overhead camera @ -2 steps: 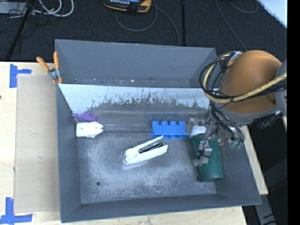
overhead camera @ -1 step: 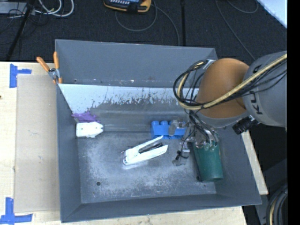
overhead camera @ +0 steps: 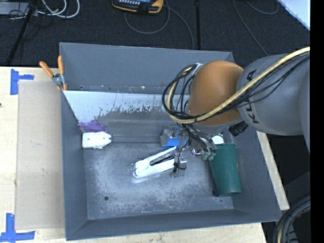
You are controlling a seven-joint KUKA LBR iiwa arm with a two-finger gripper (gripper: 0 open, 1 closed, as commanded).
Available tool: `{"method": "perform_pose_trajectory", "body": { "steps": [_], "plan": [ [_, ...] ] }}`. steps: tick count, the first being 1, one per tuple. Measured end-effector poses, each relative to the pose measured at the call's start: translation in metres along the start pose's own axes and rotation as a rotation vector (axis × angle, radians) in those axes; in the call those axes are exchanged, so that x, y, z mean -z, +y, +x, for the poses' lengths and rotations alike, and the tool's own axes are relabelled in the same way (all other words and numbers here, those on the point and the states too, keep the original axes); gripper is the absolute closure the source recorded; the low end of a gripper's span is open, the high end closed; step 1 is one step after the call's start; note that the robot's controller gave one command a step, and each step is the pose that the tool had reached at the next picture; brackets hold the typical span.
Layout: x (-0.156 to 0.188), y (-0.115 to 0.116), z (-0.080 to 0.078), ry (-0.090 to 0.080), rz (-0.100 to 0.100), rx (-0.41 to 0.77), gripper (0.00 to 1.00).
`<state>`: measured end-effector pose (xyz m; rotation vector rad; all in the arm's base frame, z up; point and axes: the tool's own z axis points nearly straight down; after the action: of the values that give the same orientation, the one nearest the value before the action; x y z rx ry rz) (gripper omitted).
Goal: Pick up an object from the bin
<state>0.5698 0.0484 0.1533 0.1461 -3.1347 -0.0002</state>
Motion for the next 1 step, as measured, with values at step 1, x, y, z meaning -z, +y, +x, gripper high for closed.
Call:
{"method": "perform_pose_trajectory", "body": {
  "steps": [1],
  "plan": [
    [-0.0290,0.0028,-0.0194,-0.005,-0.001,0.089,0.00]
  ]
}}
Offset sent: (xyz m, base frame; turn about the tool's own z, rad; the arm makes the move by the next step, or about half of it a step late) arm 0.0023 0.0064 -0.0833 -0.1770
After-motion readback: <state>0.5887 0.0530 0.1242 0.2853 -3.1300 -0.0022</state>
